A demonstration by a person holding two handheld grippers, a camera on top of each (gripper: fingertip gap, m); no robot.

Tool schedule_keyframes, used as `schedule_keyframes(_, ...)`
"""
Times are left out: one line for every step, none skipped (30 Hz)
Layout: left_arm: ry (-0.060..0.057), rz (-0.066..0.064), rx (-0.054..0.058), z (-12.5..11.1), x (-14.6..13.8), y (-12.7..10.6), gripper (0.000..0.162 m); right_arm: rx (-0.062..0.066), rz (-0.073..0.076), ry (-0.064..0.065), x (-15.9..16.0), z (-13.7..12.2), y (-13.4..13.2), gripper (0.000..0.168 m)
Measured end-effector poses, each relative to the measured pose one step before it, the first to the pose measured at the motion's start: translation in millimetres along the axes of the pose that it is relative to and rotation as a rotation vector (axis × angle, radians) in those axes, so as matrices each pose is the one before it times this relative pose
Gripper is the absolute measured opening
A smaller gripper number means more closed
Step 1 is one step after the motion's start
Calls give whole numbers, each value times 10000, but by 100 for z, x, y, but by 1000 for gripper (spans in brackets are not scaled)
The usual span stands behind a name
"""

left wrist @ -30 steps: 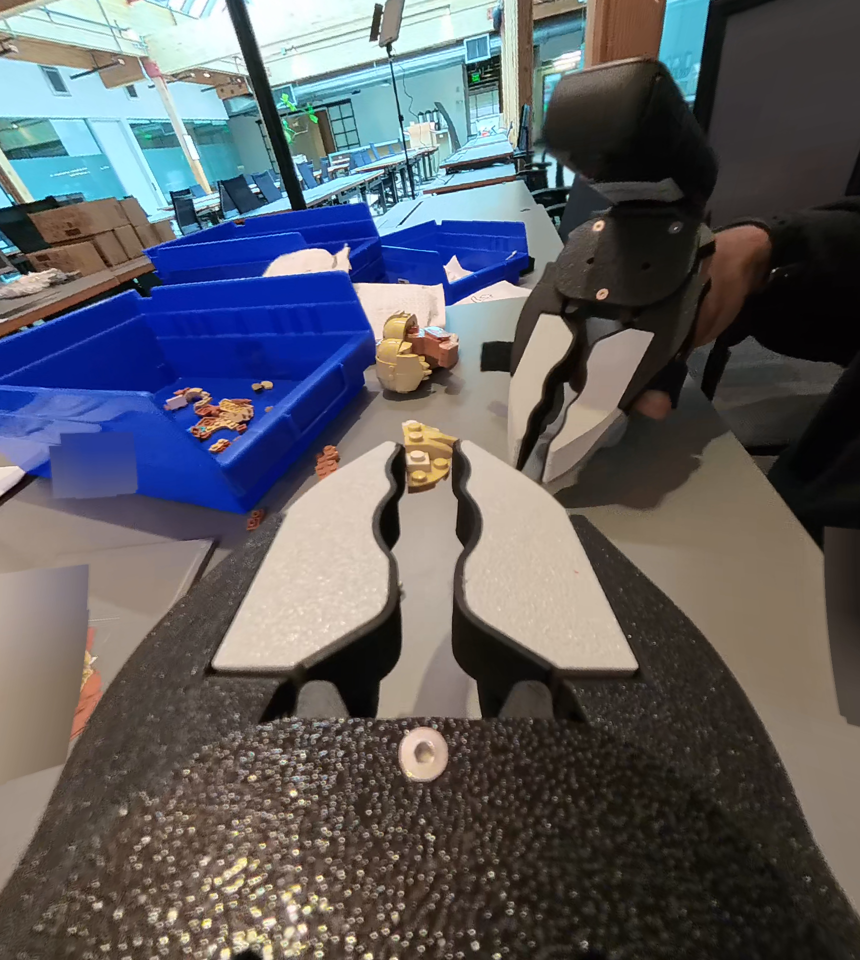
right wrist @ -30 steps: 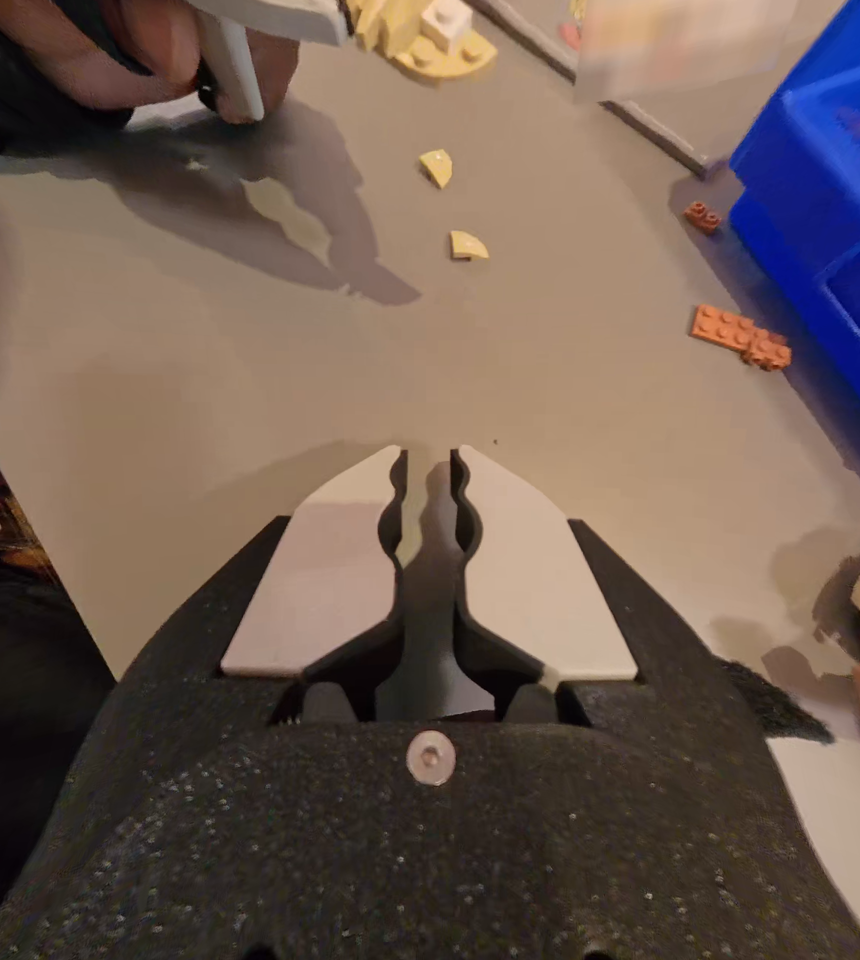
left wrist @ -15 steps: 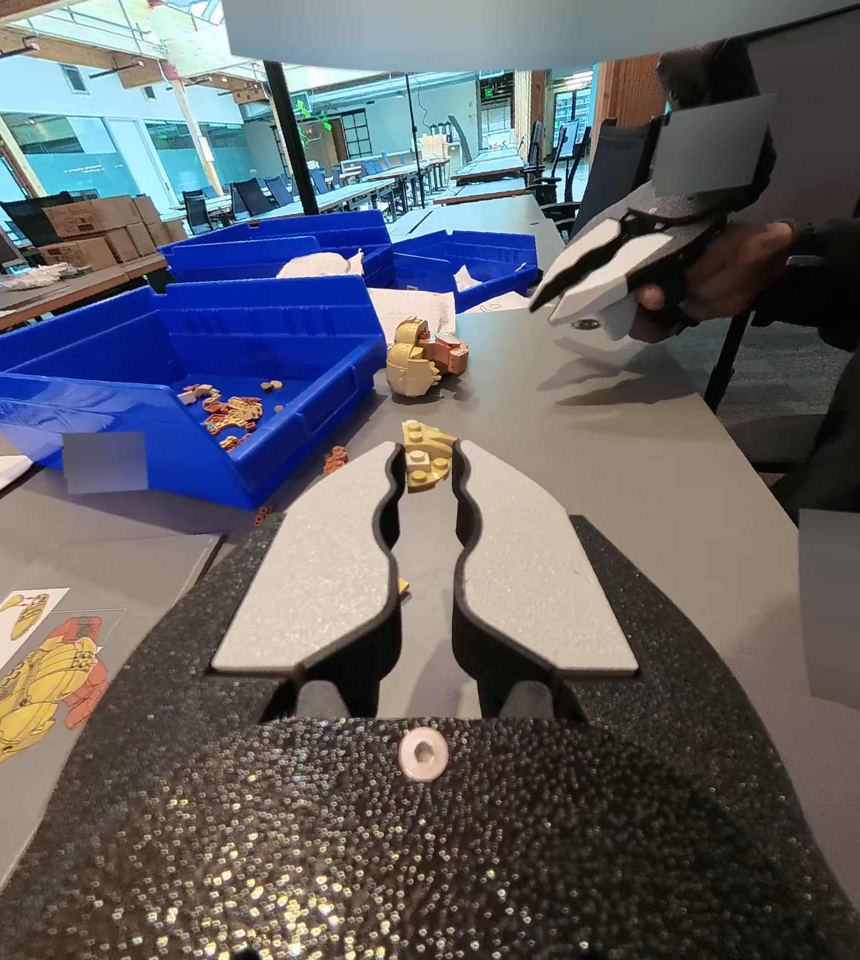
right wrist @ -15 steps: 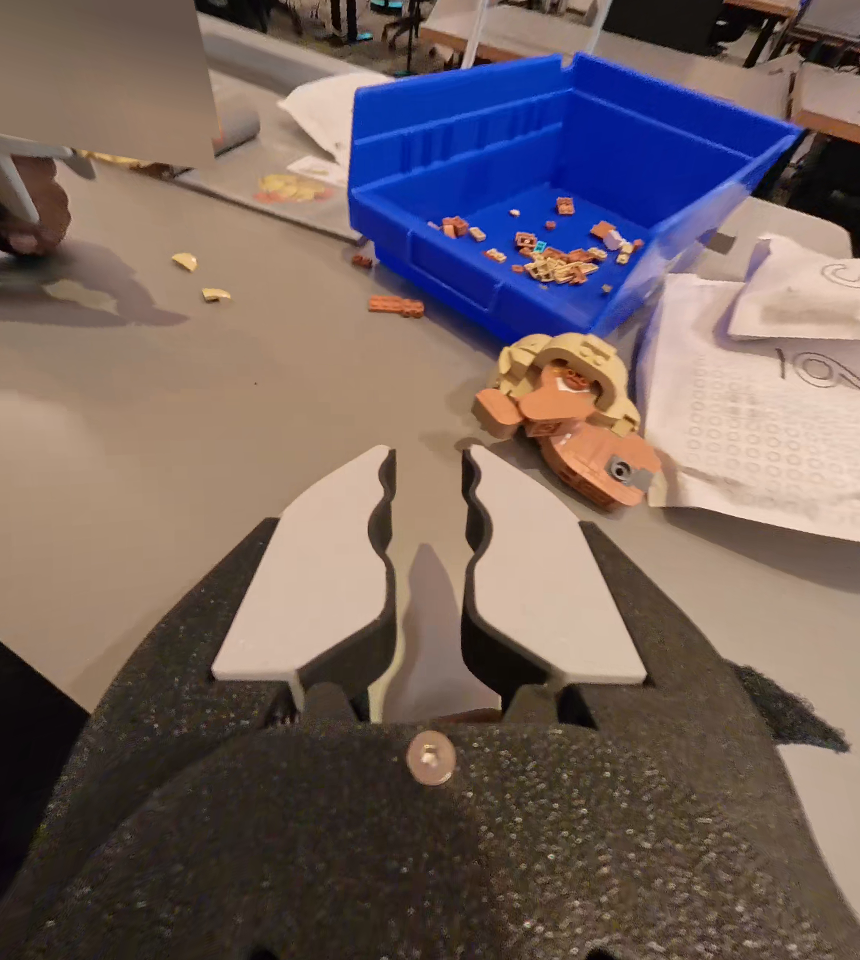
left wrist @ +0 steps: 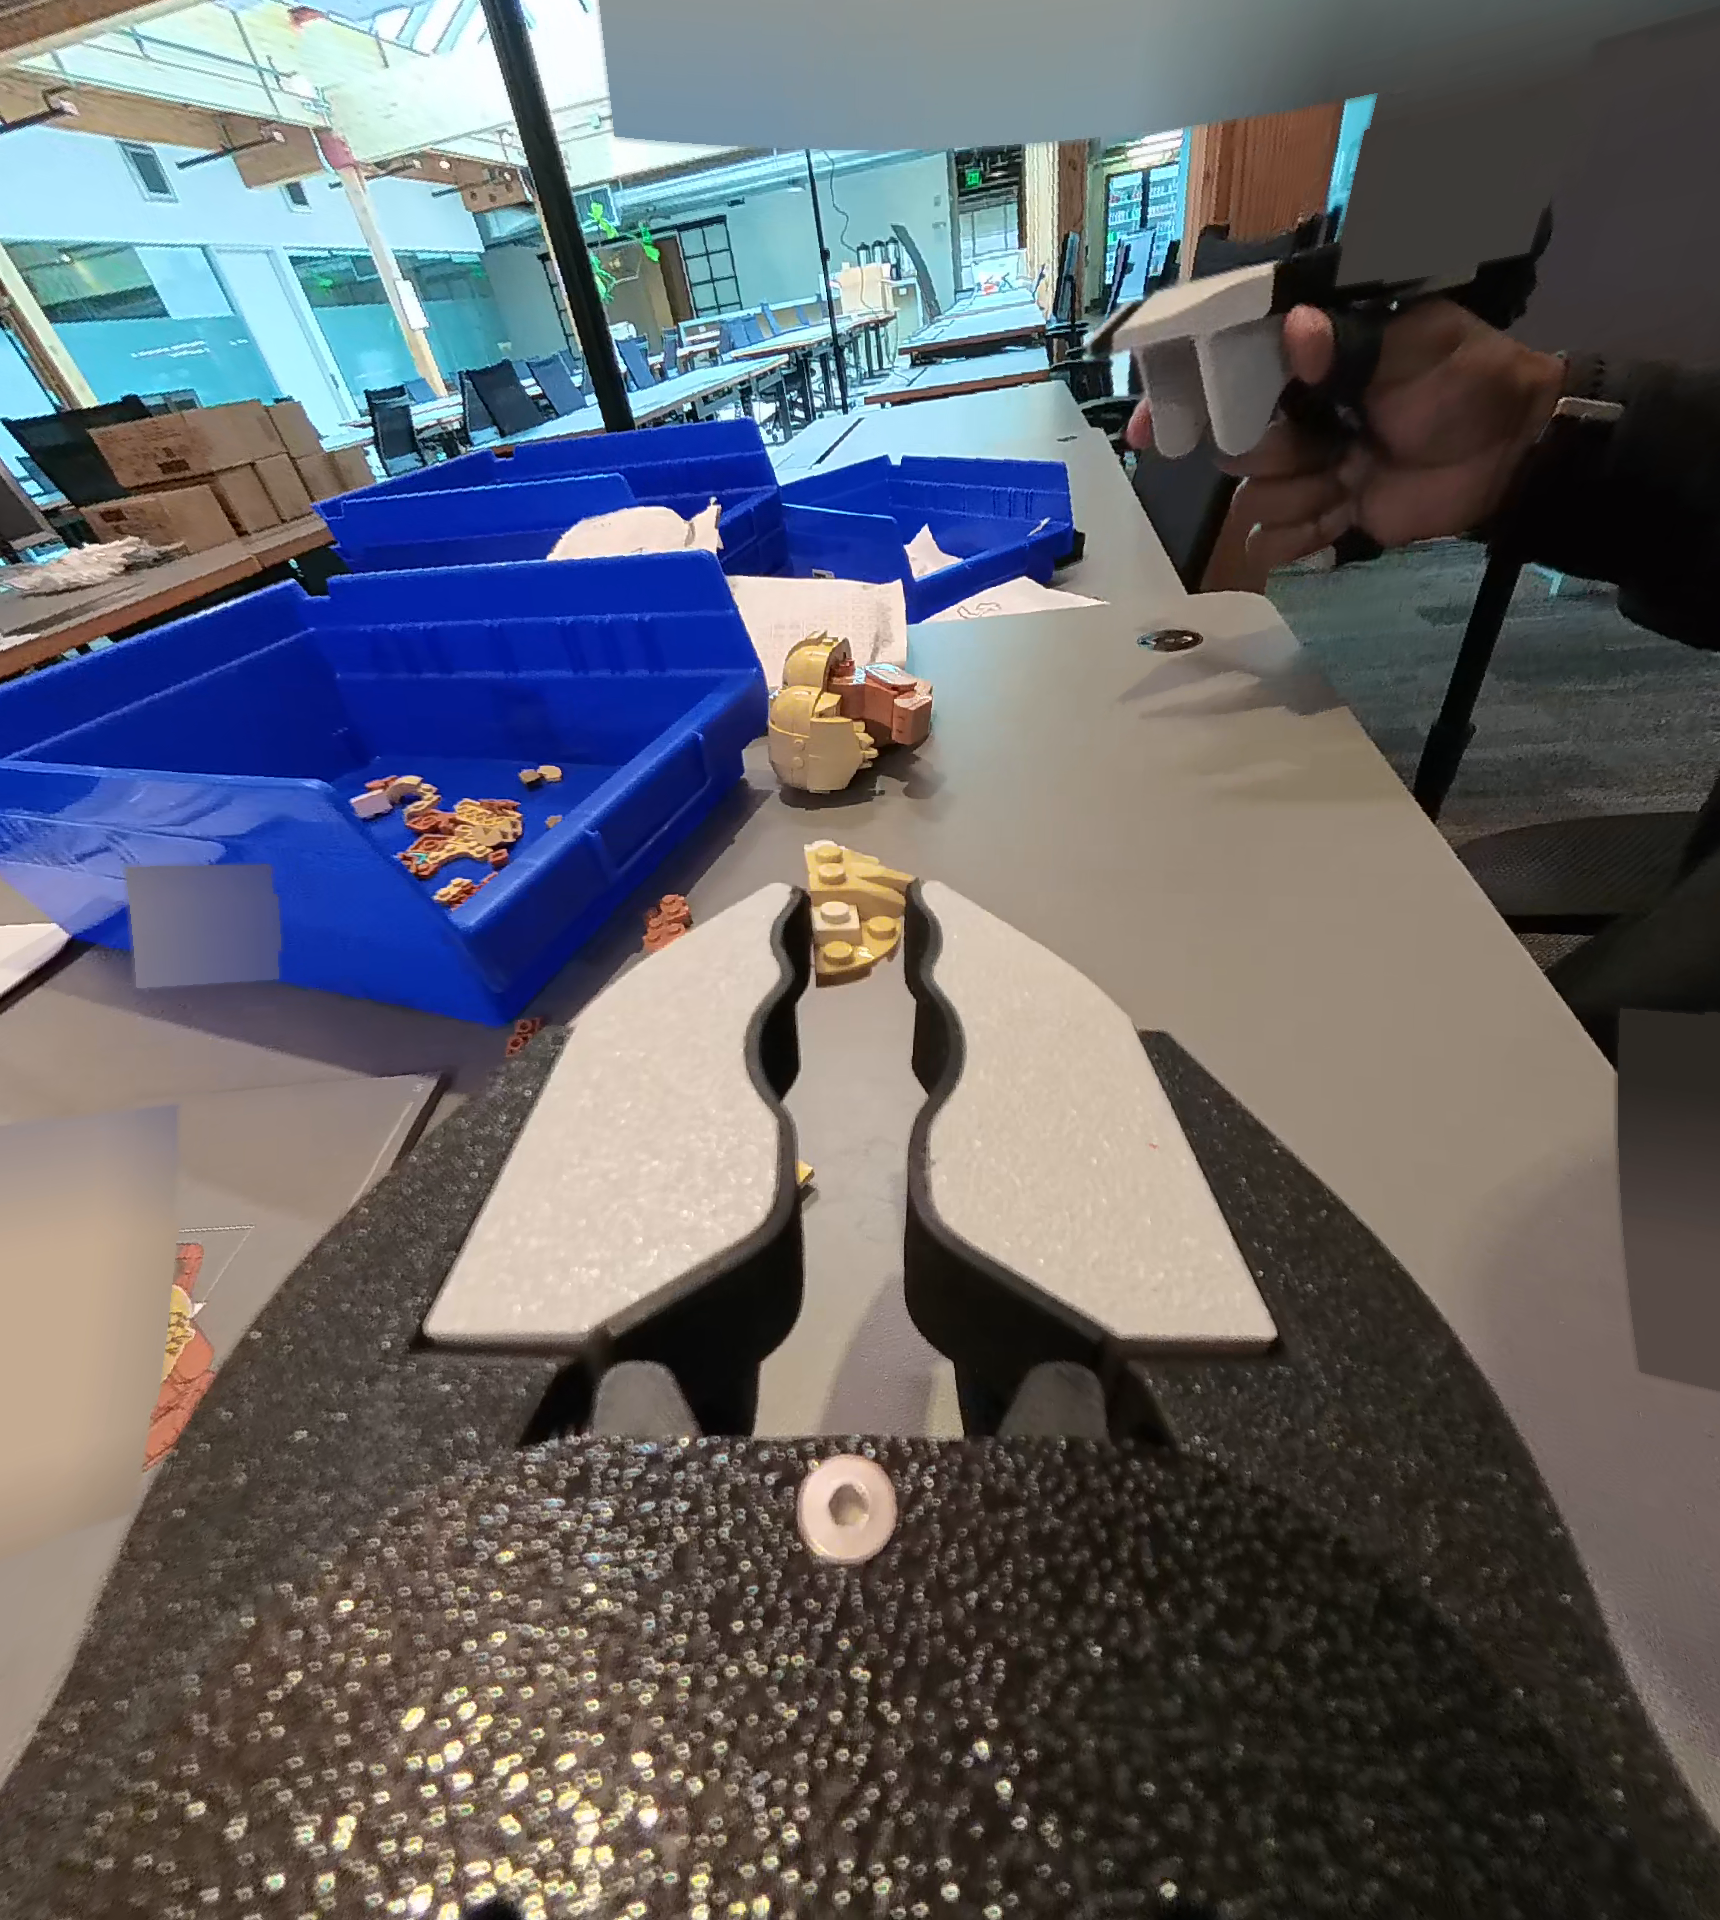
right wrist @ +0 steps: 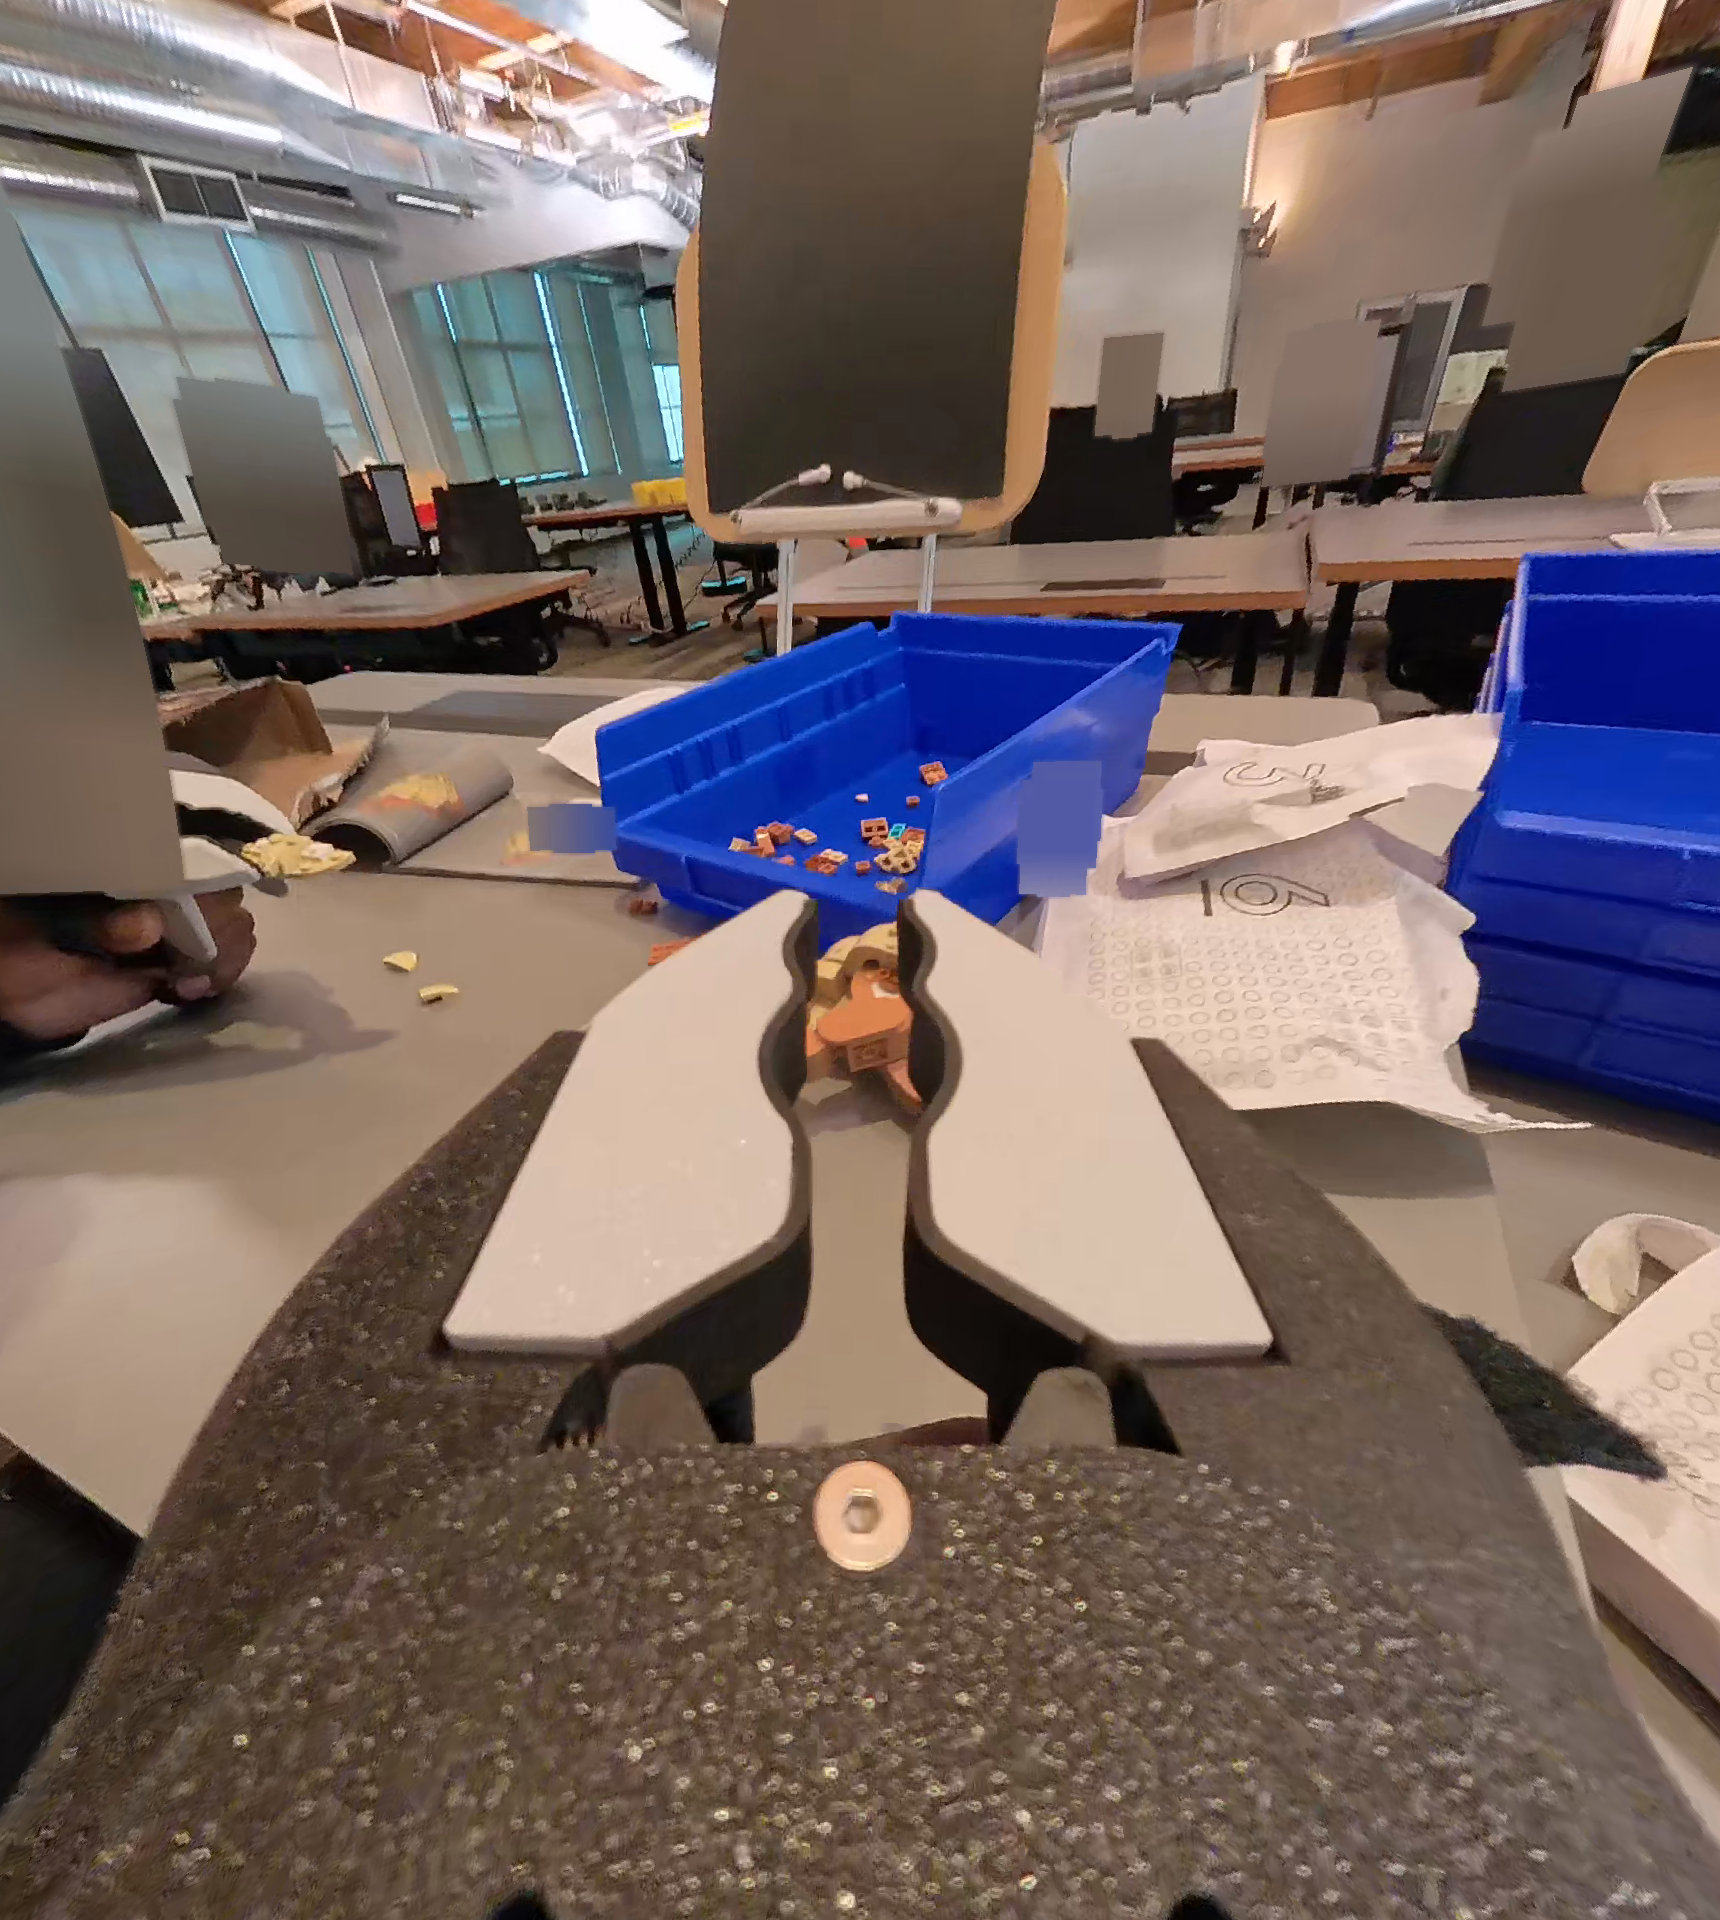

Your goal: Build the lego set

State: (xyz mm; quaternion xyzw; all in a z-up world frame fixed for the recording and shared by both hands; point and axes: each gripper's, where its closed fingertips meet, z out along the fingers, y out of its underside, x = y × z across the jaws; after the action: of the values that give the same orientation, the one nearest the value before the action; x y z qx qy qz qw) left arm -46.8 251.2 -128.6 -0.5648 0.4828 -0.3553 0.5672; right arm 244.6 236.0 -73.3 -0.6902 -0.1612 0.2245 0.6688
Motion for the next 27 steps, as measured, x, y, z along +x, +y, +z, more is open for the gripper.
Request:
schedule_keyframes(-1, -1, 1, 4, -10, 0, 17, 180, -22, -2, 40, -264, -386, 13)
schedule_keyframes(1, -2, -3, 7, 6, 3, 17, 174, -3, -47, -14, -218, -387, 12)
schedule_keyframes(-5, 2, -1, -1, -8, 2, 17, 169, 34, -91, -81, -172, -386, 12)
schedule_keyframes(-1, 8, -2, 2, 14, -1, 17, 188, 69, -130, -128, -141, -430, 12)
schedule_keyframes(4, -3, 5, 1, 17, -8, 17, 239, 76, -162, -196, -142, -533, 12)
schedule_keyframes(-5, -1, 10, 1, 13, -15, 17, 355, 50, -201, -289, -180, -750, 12)
schedule_keyframes(-20, -5, 20, -18, -23, -32, 17, 477, 33, -229, -375, -221, -1030, 12)
schedule_keyframes(-4, -24, 35, -23, -3, -49, 17, 577, 42, -281, -516, -234, -1323, 11)
schedule_keyframes(-13, -47, 54, -61, -49, -92, 17, 603, 28, -302, -622, -183, -1530, 10)
schedule_keyframes(-23, -83, 119, -128, -111, -237, 17, 548, -7, -254, -615, -96, -1556, 9)
schedule_keyframes(-33, -77, 202, -229, -158, -444, 17, 434, -65, -187, -578, 13, -1414, 9)
schedule_keyframes(-75, -16, 208, -313, -266, -575, 17, 281, -120, -148, -529, 119, -1128, 8)
schedule_keyframes(-150, 62, 163, -394, -423, -574, 17, 94, -148, -133, -482, 186, -713, 8)
schedule_keyframes(-236, 102, 104, -444, -586, -483, 16, -58, -152, -144, -462, 222, -322, 8)
schedule_keyframes(-252, 80, 91, -478, -659, -442, 16, -103, -154, -132, -426, 208, -88, 8)
schedule_keyframes(-232, 10, 123, -482, -658, -416, 16, -79, -143, -89, -336, 190, 42, 8)
schedule_keyframes(-211, -68, 157, -458, -659, -384, 16, -61, -81, -73, -266, 193, 128, 8)
schedule_keyframes(-160, -138, 133, -369, -583, -265, 16, -63, 11, -88, -218, 194, 218, 8)
schedule_keyframes(-142, -167, 87, -293, -519, -125, 16, -41, 64, -108, -204, 180, 243, 8)
schedule_keyframes(-101, -145, 52, -218, -403, -44, 16, -14, 70, -109, -171, 155, 221, 8)
schedule_keyframes(-41, -103, 20, -149, -264, 29, 16, -35, 76, -74, -99, 153, 254, 8)
schedule_keyframes(-30, -75, -19, -84, -189, 108, 16, -83, 68, -66, -71, 163, 301, 8)
schedule_keyframes(-18, -47, -54, -38, -112, 170, 16, -103, 34, -81, -106, 159, 306, 8)
schedule_keyframes(18, -33, -86, 12, -41, 213, 16, -154, -18, -67, -114, 193, 396, 8)
schedule_keyframes(52, -25, -99, 57, 23, 221, 16, -255, -70, -70, -140, 299, 621, 8)
schedule_keyframes(106, -42, -130, 111, 108, 252, 16, -381, -62, -164, -267, 527, 956, 8)
schedule_keyframes(150, -80, -182, 166, 157, 311, 16, -528, -10, -299, -454, 835, 1373, 8)
